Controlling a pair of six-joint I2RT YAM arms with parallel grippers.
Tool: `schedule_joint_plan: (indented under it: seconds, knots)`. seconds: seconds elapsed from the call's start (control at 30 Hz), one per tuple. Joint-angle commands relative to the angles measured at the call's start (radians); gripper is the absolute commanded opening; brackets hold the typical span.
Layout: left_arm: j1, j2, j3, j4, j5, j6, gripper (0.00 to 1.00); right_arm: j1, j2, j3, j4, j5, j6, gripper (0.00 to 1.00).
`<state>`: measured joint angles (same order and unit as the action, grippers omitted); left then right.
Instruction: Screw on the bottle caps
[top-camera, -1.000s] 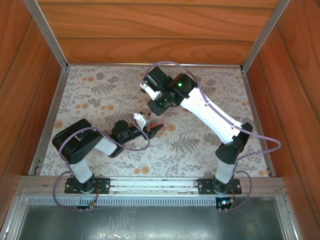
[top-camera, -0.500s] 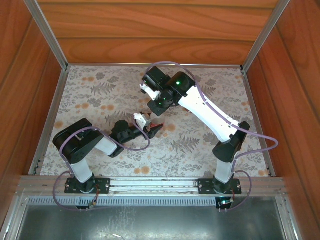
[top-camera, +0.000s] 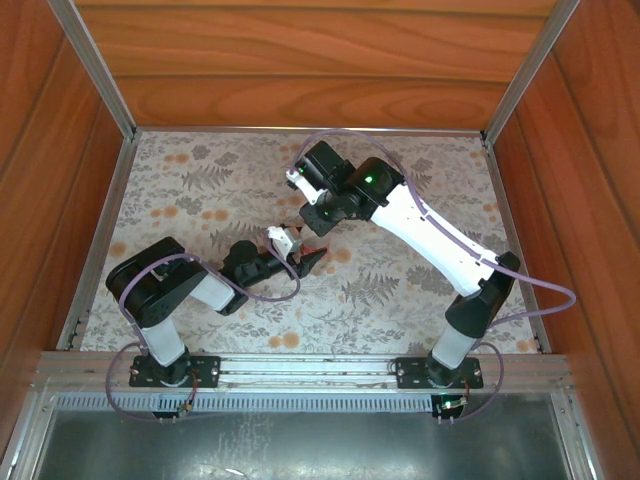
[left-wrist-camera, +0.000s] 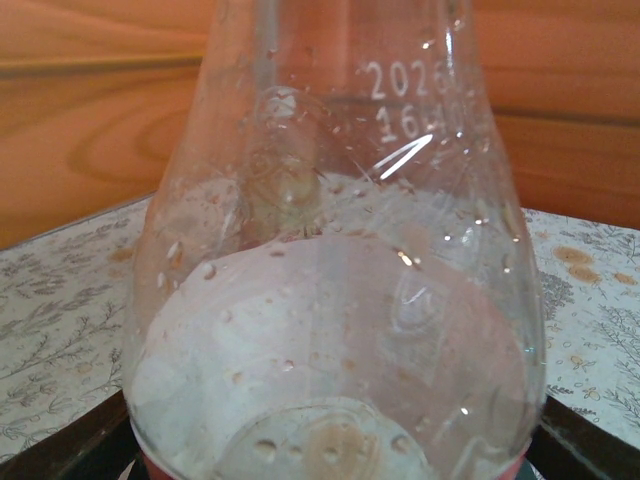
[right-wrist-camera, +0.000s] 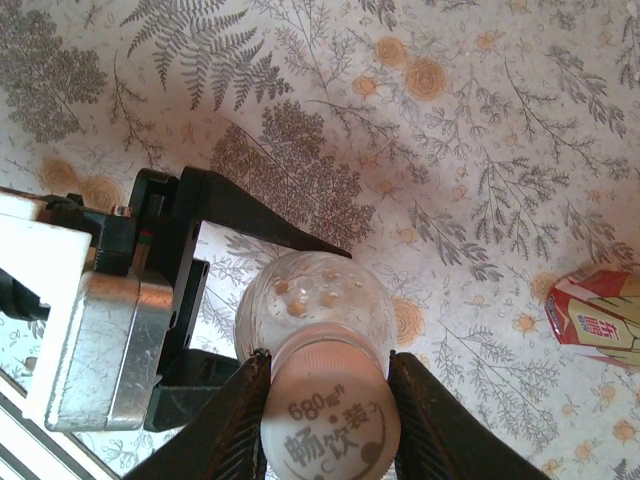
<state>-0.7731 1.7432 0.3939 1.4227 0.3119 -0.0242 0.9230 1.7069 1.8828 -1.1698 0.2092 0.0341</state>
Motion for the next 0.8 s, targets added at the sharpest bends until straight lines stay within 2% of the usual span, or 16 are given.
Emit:
schedule_joint_plan:
  seconds: [0.0,0.5,0.77]
  knots:
    - [-0.008,0.031,-0.007,-0.102,0.006,-0.020,0.71,0.005,-0.018,-0.040,0.008,0.004,0.018,0.34]
    - [-0.008,0.034,-0.008,-0.100,0.001,-0.033,0.71,0.005,-0.097,-0.123,0.091,0.029,0.029,0.35]
    - [-0.008,0.033,-0.003,-0.101,0.005,-0.029,0.70,0.005,-0.086,-0.140,0.104,0.021,0.024,0.35]
